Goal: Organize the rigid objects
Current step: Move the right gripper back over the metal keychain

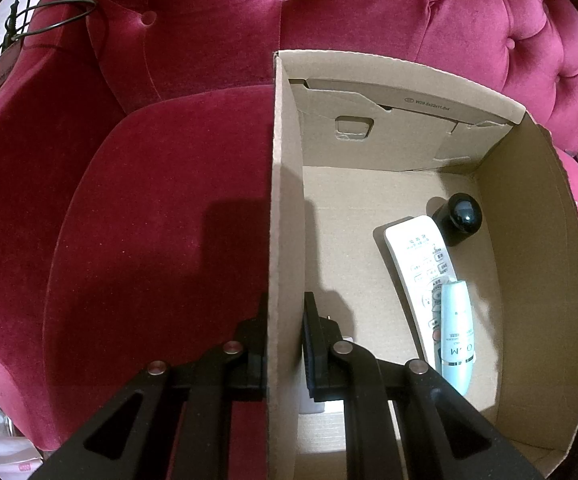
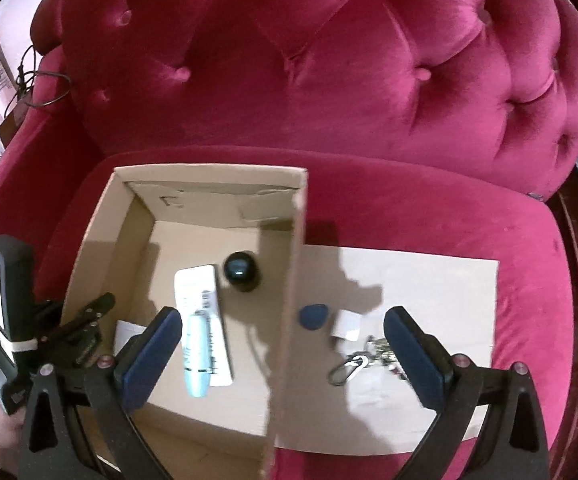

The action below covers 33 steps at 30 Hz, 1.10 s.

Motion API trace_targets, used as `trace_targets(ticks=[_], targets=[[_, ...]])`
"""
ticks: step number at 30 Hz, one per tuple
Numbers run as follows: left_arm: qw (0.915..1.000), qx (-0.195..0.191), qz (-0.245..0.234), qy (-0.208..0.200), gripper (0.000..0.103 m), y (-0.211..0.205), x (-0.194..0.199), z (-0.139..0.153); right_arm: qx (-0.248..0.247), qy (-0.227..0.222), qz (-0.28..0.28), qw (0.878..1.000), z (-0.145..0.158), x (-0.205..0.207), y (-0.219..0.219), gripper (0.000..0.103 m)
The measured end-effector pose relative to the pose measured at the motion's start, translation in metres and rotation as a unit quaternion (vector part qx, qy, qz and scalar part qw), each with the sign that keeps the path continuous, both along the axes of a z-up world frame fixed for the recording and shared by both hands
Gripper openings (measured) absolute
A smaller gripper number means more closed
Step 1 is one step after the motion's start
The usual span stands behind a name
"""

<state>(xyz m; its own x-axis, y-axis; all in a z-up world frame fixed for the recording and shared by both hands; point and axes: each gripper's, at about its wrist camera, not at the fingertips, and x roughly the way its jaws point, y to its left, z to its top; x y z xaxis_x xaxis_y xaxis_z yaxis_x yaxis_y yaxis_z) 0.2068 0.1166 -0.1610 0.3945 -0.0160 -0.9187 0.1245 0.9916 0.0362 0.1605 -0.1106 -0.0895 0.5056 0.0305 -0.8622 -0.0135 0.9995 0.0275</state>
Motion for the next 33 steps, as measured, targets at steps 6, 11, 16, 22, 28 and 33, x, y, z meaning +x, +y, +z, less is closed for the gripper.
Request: trace_targets(ticks=[6, 11, 16, 22, 28, 33], targets=[[1.0, 0.0, 0.0, 0.0, 0.013, 0.0, 0.0, 0.0, -0.005, -0.005, -0.016, 1.0, 0.001, -0.004, -0.028, 0.103], [1.0, 0.001, 0.0, 0.0, 0.013, 0.0, 0.0, 0.0, -0.009, -0.002, -0.023, 1.0, -0.006, -0.007, -0.046, 0.103], [1.0, 0.003, -0.001, 0.0, 0.013, 0.0, 0.0, 0.0, -0.003, 0.002, -0.028, 1.0, -0.02, -0.01, -0.063, 0.103], [1.0, 0.005, -0.001, -0.001, 0.013, -0.001, 0.0, 0.0, -0.003, 0.009, -0.042, 0.999, -0.04, -0.013, -0.079, 0.103], [1.0, 0.005, -0.001, -0.001, 0.013, -0.001, 0.0, 0.0, 0.003, 0.022, -0.056, 0.998, -0.065, -0.017, -0.094, 0.103], [1.0, 0.005, 0.0, -0.001, 0.013, -0.002, 0.0, 0.0, -0.004, 0.029, -0.06, 0.998, -0.087, -0.02, -0.1, 0.103]])
